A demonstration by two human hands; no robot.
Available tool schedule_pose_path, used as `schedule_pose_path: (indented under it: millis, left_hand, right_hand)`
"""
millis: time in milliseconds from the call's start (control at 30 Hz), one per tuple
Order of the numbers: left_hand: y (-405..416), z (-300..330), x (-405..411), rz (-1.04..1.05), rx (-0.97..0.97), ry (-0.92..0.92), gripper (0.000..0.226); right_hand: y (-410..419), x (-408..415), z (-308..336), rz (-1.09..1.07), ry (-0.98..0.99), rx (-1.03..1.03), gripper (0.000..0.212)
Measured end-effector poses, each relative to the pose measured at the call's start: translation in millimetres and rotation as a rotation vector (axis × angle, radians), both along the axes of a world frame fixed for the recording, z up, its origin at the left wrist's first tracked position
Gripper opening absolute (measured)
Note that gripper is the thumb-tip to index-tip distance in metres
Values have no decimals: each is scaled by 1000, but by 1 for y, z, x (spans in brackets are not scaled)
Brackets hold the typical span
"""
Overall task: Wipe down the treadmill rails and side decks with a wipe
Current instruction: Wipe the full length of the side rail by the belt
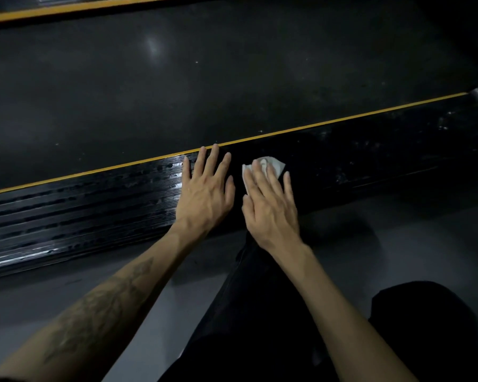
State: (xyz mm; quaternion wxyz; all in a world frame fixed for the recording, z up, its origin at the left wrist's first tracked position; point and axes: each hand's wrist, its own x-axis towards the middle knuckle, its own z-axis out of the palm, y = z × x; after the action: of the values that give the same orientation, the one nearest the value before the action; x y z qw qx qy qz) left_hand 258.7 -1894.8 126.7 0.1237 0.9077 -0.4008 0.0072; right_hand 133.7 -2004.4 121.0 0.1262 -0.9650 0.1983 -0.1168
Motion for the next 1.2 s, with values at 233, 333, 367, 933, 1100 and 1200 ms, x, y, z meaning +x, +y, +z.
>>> schedule_pose_path:
  millis: [233,333,367,933,1100,1200]
  left_hand:
    - [-1,0,-2,5,-20,-15,61]
    - [-2,1,-1,6,-8,-7,63]
    - [-2,1,-1,6,-10,-1,64]
    - [-1,2,-4,-44,-29,-13,64]
    - [-3,2,-5,-40,-29,-22,63]
    - [-5,2,-6,-24,-25,-11,65]
  right_hand:
    - [-12,-13,-2,-87,-37,-40,59]
    - [5,-11,-3,-42,-56,-19,60]
    - [5,-8,-2,4,-49,-20,60]
    - [-12,-17,-2,-38,-11,-47,59]
    - [17,-29,-6,-113,-30,-24,64]
    - [10,-18,-6,-17,-44,-12,61]
